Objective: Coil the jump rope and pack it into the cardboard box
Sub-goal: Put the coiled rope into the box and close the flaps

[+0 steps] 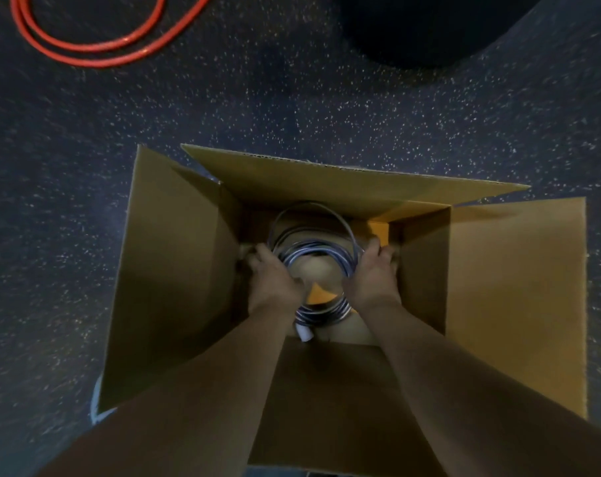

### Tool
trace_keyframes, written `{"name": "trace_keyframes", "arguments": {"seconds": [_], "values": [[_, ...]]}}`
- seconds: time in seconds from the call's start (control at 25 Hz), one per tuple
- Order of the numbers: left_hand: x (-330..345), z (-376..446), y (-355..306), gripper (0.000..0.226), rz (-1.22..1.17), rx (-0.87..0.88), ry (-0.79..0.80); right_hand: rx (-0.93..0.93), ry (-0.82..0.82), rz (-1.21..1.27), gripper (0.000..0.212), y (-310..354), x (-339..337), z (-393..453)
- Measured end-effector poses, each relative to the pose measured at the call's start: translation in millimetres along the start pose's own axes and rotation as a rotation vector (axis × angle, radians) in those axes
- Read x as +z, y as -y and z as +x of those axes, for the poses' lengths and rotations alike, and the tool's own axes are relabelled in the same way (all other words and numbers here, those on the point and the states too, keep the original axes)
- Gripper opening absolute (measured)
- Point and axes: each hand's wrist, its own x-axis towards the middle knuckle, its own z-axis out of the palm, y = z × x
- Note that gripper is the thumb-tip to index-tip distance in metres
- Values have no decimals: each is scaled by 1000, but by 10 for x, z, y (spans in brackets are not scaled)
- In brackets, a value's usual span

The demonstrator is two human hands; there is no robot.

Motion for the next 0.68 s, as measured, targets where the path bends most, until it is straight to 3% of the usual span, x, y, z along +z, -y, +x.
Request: {"name": "trace_keyframes", "arguments": {"seconds": [0.08,0.16,0.24,0.36,0.48,0.6,0.68], "values": [[-125,-172,-26,82,30,23,12,52,107,74,97,-5,-174,-192],[-374,-395,-90,68,45,100,-77,-18,109,94,82,27,-455,-469],[-717,-678,-157,61,83,247,-252,-215,-55,79,66,73,-808,-776],[-1223,-1063,-177,55,198,431,-505,-489,-294,-47,65,218,-1400,-1038],[-1445,-1289,16,69,214,355,-663,-578,-351,-211,73,380,-1698,-913],[-1394,-1397,228,82,67,234,-632,-544,-309,-399,84,503,-1715,-677],[-1261,-1465,266,78,30,293,-555,-518,-253,-438,87,530,-1699,-578]]}}
